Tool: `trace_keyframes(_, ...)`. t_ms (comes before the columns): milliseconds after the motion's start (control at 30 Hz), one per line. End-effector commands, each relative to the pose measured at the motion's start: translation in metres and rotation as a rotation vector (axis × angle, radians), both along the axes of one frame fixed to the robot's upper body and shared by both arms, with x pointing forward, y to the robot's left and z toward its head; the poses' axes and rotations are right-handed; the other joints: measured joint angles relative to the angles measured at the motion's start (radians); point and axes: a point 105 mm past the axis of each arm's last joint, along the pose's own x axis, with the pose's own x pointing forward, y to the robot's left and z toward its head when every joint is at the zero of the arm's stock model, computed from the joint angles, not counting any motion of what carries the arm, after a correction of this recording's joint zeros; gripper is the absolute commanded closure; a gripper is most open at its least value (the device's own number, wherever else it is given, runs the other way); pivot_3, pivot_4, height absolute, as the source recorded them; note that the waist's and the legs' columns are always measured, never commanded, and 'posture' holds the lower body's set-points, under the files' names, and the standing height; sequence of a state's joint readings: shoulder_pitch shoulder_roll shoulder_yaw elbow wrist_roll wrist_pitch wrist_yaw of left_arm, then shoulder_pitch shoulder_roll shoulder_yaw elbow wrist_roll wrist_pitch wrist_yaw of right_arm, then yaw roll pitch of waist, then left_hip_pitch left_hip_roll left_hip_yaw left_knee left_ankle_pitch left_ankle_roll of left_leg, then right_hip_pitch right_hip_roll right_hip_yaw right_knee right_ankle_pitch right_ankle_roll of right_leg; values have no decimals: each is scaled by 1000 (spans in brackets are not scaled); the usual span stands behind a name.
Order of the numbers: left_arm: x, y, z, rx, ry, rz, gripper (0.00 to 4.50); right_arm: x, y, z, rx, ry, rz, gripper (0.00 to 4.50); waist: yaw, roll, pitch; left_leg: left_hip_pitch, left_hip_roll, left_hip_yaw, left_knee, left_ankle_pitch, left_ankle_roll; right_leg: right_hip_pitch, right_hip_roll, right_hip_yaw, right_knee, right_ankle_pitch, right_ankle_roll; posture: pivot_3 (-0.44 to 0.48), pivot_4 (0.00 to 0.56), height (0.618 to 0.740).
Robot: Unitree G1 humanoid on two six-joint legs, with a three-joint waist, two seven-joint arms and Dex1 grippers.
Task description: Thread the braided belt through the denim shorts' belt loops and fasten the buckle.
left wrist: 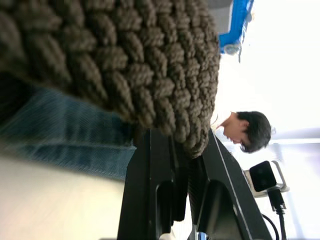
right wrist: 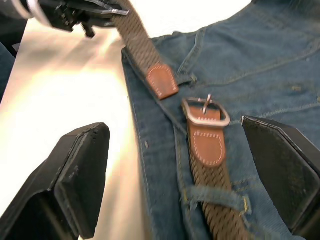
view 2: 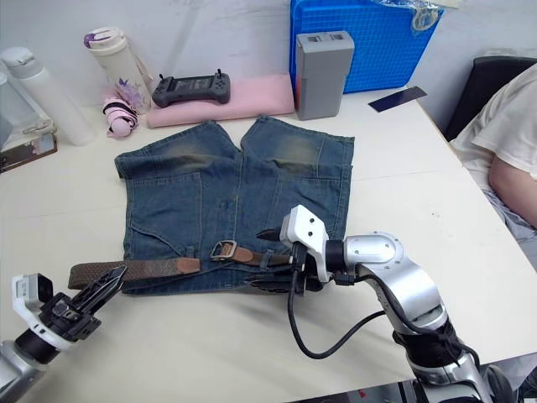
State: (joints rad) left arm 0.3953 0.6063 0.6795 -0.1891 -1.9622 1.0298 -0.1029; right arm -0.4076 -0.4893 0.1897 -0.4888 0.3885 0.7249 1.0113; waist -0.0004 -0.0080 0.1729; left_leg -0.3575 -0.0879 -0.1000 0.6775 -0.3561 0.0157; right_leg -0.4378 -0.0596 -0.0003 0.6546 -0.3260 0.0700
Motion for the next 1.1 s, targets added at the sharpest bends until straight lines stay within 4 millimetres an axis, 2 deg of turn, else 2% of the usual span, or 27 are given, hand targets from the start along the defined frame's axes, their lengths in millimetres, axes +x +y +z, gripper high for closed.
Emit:
trace_keyframes(33, -5, 19, 8, 37, 0, 32, 4500, -8, 1, 11, 24, -29, 30, 36, -3, 0, 0, 0, 0, 0, 0, 0, 0, 0, 0, 0, 0, 0, 0, 0, 150, 709)
trace_keyframes(200, -4, 32, 18, 77, -6, 43, 4500, -8, -1, 13, 24, -21, 28, 36, 1, 0, 0, 0, 0, 0, 0, 0, 0, -1, 0, 0, 0, 0, 0, 0, 150, 709)
trace_keyframes(400, 1, 23, 20, 86, -17, 6, 4500, -9, -1, 13, 25, -17, 32, 36, 2, 0, 0, 0, 0, 0, 0, 0, 0, 0, 0, 0, 0, 0, 0, 0, 150, 709)
trace_keyframes(633, 10, 6, 14, 84, 5, -51, 4500, -9, 0, 14, 28, -14, 20, 36, 0, 0, 0, 0, 0, 0, 0, 0, 0, 0, 0, 0, 0, 0, 0, 0, 150, 709)
trace_keyframes(900, 9, 8, 4, 91, 67, -65, 4500, -8, -1, 15, 27, -23, 0, 36, 2, 0, 0, 0, 0, 0, 0, 0, 0, -1, 0, 0, 0, 0, 0, 0, 150, 709)
trace_keyframes(1100, 31, 2, -8, 164, 98, -117, 4500, -7, 0, 15, 13, -37, -8, 36, 6, 0, 0, 0, -1, 0, 0, 0, 0, -1, 0, 0, 1, 0, 0, 0, 150, 709)
